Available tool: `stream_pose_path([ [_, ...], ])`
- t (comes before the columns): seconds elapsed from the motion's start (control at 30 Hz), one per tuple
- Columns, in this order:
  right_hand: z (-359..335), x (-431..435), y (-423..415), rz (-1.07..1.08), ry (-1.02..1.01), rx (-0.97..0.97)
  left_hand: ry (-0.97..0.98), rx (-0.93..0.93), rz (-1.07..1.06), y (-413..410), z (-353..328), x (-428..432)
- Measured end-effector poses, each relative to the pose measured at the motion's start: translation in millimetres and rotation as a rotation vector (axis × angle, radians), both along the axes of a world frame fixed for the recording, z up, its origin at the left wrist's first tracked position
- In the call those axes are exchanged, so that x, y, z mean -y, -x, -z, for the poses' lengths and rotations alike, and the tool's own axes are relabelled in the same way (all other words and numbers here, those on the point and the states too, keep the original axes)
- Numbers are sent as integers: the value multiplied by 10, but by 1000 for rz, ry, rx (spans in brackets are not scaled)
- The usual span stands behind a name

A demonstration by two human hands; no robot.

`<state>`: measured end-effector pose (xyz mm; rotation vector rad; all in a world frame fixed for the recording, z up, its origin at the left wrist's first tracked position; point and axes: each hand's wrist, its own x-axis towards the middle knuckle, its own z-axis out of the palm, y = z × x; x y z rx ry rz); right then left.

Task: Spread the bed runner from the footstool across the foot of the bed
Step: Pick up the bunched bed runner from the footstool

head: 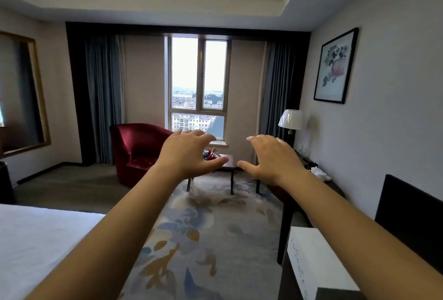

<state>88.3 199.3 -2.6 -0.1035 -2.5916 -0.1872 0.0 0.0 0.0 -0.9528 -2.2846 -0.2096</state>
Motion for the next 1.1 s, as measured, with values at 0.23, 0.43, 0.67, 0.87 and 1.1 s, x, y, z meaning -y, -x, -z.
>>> stream_pose_path([
  [0.23,15,-176,448,-6,22,-31,-9,-18,7,512,125,-152],
  [0.43,54,-586,1012,-15,-6,-26,0,-4,-13,1061,153,-553],
  [0.67,21,-1274,1795,-45,-18,-15,20,-28,-31,1805,-53,-1314],
  [0.87,-74,-1814,2472,-37,-14,-31,6,-46,-24,2394,-144,-1887],
  [1.1,-19,-2292,3342,10,-27,-16,3,-52,-46,3227,-105,-2256],
])
